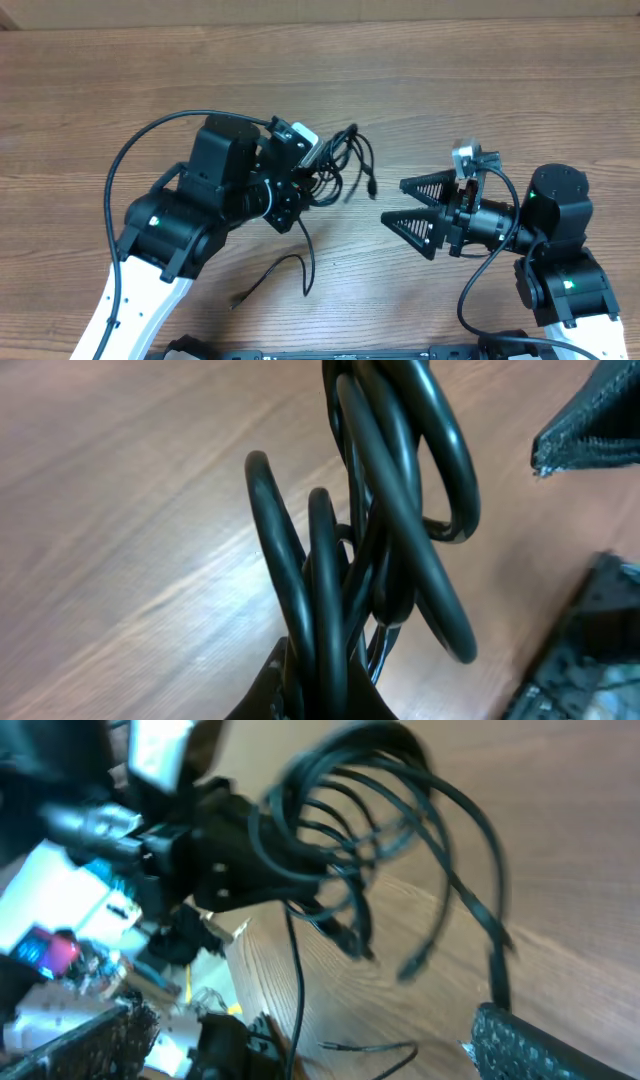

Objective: Untangle cables

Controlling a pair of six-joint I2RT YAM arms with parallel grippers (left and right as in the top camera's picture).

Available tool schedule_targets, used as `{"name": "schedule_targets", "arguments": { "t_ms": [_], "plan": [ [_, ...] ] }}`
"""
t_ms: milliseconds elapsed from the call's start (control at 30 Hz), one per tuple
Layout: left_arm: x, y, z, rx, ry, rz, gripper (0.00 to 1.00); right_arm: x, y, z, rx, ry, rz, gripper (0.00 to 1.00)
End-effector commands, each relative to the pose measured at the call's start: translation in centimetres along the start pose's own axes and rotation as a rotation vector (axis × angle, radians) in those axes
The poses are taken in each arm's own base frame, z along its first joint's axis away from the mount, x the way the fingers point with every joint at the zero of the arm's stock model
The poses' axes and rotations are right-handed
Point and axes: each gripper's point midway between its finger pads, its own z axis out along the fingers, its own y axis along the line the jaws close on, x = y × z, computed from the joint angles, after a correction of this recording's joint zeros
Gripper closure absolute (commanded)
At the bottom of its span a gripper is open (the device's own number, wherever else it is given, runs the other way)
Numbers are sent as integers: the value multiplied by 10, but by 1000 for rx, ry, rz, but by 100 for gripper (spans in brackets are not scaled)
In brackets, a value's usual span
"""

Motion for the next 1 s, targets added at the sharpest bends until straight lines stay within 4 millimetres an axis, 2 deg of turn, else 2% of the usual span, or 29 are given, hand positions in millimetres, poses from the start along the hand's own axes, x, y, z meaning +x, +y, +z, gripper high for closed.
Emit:
{"name": "schedule_targets", "arguments": {
  "t_ms": [0, 167, 267, 367, 667, 767, 867, 967],
  "plan": [
    [-3, -21, 9, 106, 18, -53, 96, -4, 22, 1, -80, 2, -146, 1],
    [5, -36, 29, 147, 85, -74, 96, -7, 35, 7, -120, -8, -213, 1],
    [9, -46, 37, 172, 112, -59, 96, -7, 28, 10, -78, -12, -200, 2],
    [4, -55, 40, 191, 99, -57, 96, -5, 18, 12, -36, -4, -167, 2],
    [-7, -82, 43, 246, 52, 11, 96, 3, 12, 22, -67, 45, -121, 5],
    [-8, -80, 43, 230, 46, 5, 96, 10, 21, 27, -116, 75, -120, 11],
    [-10, -67, 45, 167, 43, -55, 96, 15, 28, 30, -142, 91, -137, 11],
    [-14, -63, 45, 156, 28, -85, 96, 18, 33, 32, -160, 103, -148, 11]
  ]
}}
